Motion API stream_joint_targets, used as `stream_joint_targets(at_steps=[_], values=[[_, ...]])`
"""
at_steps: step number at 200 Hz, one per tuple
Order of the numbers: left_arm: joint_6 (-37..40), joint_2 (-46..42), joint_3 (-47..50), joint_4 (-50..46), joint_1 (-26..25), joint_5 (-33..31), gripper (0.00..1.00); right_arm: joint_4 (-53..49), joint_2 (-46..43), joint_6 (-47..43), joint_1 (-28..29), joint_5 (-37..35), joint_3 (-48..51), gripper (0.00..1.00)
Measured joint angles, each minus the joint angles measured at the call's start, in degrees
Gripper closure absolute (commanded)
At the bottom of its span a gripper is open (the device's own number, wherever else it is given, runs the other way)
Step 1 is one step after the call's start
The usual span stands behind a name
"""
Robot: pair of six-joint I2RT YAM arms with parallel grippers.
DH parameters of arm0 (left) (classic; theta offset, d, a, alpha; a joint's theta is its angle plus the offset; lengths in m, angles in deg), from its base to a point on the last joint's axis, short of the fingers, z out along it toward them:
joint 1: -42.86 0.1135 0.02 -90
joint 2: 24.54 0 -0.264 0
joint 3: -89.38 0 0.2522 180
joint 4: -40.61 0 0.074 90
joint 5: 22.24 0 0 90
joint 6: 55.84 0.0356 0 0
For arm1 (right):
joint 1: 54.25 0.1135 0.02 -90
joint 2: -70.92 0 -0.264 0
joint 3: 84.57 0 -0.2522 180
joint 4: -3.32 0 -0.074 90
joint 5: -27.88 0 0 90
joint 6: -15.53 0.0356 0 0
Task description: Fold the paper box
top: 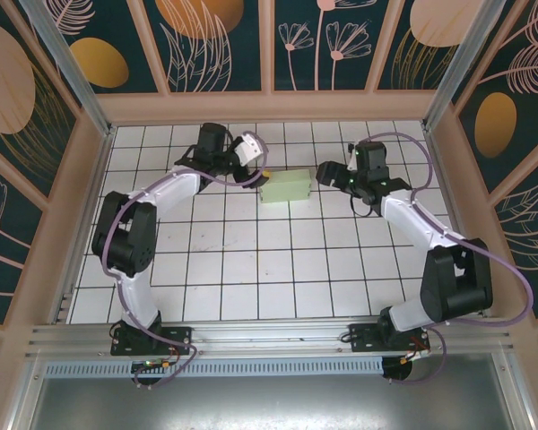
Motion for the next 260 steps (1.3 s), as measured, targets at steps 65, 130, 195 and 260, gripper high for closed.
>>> stream_joint_targets(at_steps=[65, 130, 195, 260], values=[[19.5, 9.9, -14.3, -20.2, -0.5, 2.4, 0.24, 0.0, -0.6, -0.1, -0.9, -0.2, 0.9, 0.14], [24.4, 12.1, -17.1, -28.4, -0.6, 1.1, 0.54, 0.0, -0.5, -1.1, -0.9, -0.2, 0.9, 0.15], [25.7, 8.2, -11.4, -23.5, -2.2, -3.0, 0.68, -0.4, 0.2, -1.1, -0.9, -0.2, 0.9, 0.15], [27.5, -6.1, 18.2, 8.9, -7.8, -17.3, 0.61, -0.7, 0.4, -1.1, -0.9, -1.1, 0.9, 0.15]])
